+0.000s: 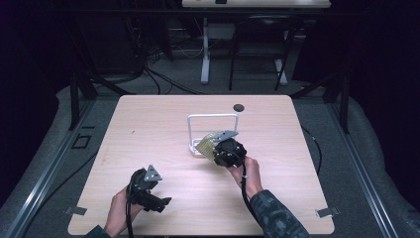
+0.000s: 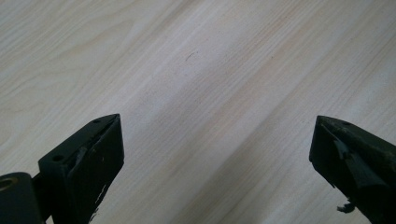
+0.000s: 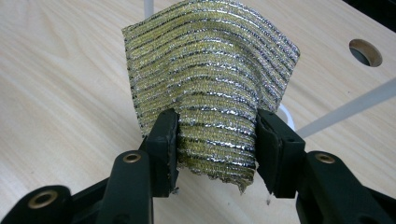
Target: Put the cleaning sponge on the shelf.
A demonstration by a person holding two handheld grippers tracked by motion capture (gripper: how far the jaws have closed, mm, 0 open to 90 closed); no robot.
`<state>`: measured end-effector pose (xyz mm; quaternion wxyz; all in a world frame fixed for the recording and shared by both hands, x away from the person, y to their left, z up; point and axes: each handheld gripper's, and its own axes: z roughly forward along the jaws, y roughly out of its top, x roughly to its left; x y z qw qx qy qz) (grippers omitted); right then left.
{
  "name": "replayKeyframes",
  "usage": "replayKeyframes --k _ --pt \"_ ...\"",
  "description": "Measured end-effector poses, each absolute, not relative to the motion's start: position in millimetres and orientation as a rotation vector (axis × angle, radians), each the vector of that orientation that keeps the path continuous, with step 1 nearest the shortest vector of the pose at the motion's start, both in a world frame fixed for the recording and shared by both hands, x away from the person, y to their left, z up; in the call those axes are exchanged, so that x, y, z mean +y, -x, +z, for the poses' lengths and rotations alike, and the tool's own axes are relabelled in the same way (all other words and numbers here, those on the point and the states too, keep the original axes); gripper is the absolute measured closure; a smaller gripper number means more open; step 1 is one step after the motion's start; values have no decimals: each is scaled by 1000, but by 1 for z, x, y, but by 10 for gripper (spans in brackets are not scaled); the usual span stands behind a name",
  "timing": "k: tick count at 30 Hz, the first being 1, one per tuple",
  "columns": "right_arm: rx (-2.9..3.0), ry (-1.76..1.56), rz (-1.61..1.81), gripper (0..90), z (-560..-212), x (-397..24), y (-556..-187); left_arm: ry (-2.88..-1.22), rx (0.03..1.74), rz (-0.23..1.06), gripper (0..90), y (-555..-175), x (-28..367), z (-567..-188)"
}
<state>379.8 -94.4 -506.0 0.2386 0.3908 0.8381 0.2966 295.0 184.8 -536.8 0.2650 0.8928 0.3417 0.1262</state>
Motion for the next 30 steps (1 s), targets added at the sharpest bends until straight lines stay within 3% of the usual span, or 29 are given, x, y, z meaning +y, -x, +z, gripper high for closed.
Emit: replayKeyframes --k 30 --pt "2274 -1132 743 470 -529 -78 -419 -2435 896 325 33 -297 180 -538"
